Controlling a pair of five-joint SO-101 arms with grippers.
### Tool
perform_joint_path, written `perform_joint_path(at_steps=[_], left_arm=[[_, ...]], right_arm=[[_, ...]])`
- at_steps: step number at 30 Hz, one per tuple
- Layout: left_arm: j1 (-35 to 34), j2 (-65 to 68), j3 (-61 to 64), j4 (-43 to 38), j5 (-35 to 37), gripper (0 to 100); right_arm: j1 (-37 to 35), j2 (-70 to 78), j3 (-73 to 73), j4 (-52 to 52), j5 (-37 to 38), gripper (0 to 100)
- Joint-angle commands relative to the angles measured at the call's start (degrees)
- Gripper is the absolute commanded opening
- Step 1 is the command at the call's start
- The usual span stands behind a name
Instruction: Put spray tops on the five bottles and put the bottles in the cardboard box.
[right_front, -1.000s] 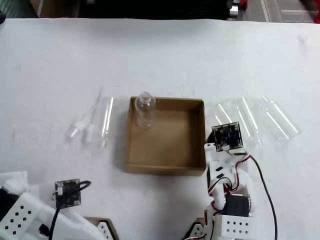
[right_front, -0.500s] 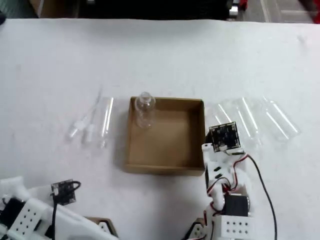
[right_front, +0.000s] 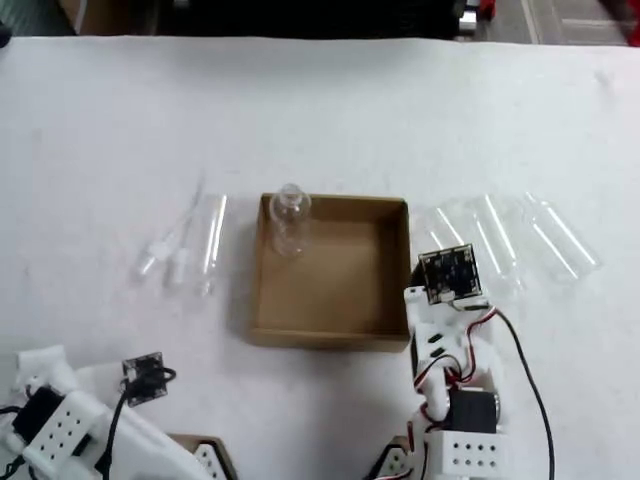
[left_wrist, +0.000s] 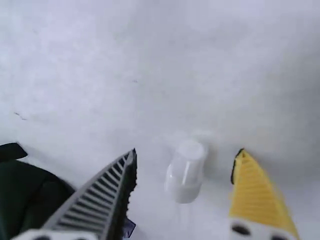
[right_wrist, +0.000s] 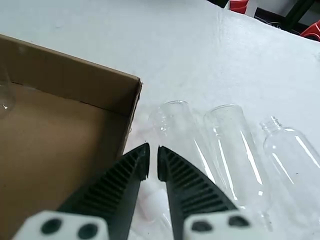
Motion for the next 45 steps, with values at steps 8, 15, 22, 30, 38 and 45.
perform_joint_path(at_steps=[8,15,22,30,38,45], left_arm=[[-1.01,-0.66,-0.18,-0.7,-4.48,3],[0.84,-0.75,-0.35,-3.43,-0.97,2],[6.29,-0.75,-6.77,-3.34,12.22,2],[12.79,-0.75,-17.85,-16.53,47.21,2],[11.21,-0.31,-19.6,-23.03,53.19,2],[9.71,-0.22,-32.79,-14.59,52.84,2]], right_arm=[[-0.4,-0.22,0.53,-0.75,0.62,1.8],[-0.4,-0.22,0.53,-0.75,0.62,1.8],[-0.4,-0.22,0.53,-0.75,0.62,1.8],[-0.48,-0.22,0.53,-0.75,0.62,1.8],[-0.48,-0.22,0.53,-0.75,0.62,1.8],[-0.48,-0.22,0.53,-0.75,0.62,1.8]])
